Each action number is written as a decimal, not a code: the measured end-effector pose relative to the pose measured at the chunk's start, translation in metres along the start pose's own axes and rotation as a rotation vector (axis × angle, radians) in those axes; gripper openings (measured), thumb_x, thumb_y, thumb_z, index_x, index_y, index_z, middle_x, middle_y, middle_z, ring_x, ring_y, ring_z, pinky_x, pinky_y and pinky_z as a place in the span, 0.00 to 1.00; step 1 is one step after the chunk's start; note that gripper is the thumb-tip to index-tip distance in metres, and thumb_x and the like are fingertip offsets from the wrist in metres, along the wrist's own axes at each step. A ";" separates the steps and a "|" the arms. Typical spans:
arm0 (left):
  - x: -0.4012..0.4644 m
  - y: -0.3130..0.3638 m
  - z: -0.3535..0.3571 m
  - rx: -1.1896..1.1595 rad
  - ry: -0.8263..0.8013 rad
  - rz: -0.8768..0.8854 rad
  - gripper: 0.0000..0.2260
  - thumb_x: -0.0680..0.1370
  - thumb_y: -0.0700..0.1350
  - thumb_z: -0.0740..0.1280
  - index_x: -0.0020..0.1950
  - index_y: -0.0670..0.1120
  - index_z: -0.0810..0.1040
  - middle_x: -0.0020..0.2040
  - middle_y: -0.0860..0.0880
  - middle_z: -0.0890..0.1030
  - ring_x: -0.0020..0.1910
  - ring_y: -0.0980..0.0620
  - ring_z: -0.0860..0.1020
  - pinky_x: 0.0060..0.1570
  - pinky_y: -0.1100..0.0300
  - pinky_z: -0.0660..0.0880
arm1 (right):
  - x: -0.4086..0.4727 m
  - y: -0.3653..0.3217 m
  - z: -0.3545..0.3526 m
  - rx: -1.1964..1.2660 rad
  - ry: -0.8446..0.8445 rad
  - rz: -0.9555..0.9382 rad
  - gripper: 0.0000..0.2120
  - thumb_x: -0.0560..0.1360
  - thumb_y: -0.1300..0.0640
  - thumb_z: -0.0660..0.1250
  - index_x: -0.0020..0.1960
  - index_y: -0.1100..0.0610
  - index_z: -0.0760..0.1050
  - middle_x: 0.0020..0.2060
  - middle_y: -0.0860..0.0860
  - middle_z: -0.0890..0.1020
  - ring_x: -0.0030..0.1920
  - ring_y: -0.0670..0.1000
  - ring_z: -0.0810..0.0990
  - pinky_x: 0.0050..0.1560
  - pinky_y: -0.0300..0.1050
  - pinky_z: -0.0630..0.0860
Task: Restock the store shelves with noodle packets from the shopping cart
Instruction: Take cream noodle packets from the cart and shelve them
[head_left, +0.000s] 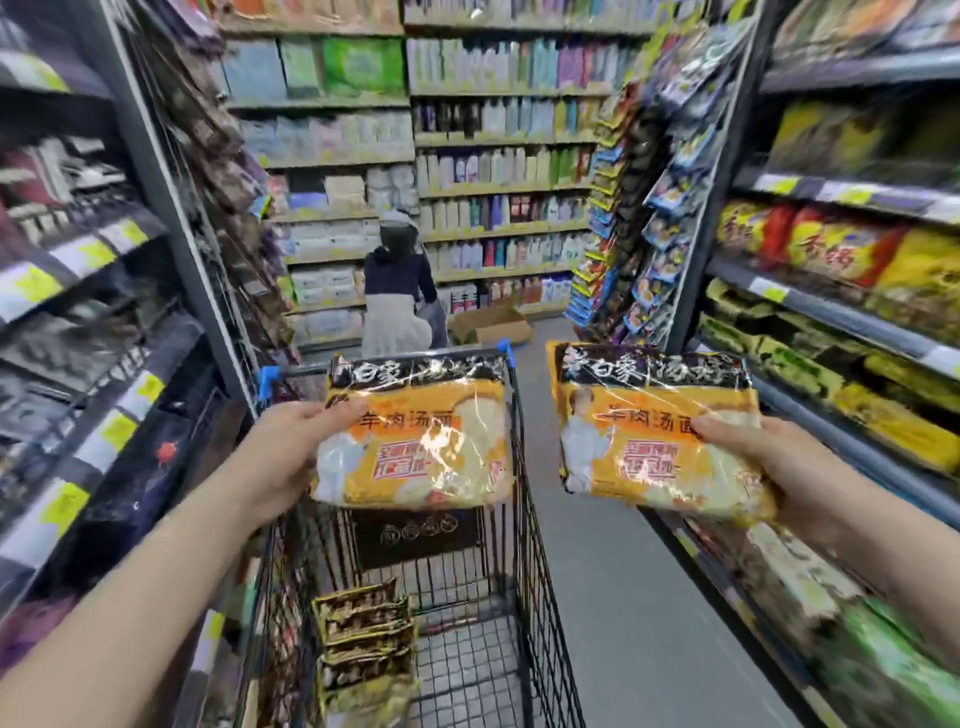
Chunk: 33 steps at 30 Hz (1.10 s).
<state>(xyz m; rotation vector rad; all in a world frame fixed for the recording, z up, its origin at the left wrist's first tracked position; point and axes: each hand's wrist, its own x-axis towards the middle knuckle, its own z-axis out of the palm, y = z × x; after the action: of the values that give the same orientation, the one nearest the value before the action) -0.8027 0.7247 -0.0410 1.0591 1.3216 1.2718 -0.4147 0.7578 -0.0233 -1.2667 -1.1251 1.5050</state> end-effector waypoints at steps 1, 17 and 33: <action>-0.001 0.010 0.010 0.002 -0.039 0.008 0.38 0.46 0.60 0.81 0.45 0.36 0.80 0.42 0.39 0.84 0.36 0.46 0.83 0.38 0.54 0.81 | -0.011 -0.004 -0.008 0.000 0.023 -0.008 0.08 0.70 0.59 0.67 0.45 0.63 0.77 0.31 0.55 0.85 0.27 0.52 0.83 0.25 0.43 0.79; -0.014 0.040 0.247 -0.048 -0.813 0.042 0.26 0.59 0.52 0.76 0.47 0.34 0.78 0.42 0.36 0.84 0.33 0.44 0.83 0.29 0.56 0.80 | -0.278 0.021 -0.115 0.069 0.747 -0.069 0.19 0.67 0.55 0.69 0.54 0.65 0.77 0.45 0.61 0.85 0.35 0.56 0.85 0.30 0.46 0.81; -0.223 0.028 0.506 0.071 -1.510 0.090 0.42 0.47 0.61 0.81 0.48 0.32 0.79 0.44 0.35 0.83 0.37 0.41 0.83 0.32 0.56 0.79 | -0.572 0.083 -0.144 0.259 1.331 -0.165 0.45 0.42 0.48 0.85 0.54 0.65 0.78 0.48 0.63 0.84 0.41 0.60 0.86 0.34 0.50 0.82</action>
<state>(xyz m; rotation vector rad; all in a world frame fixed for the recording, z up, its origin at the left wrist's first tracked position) -0.2719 0.5791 0.0183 1.5935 0.1316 0.1884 -0.2035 0.2019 0.0147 -1.5022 -0.1219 0.3920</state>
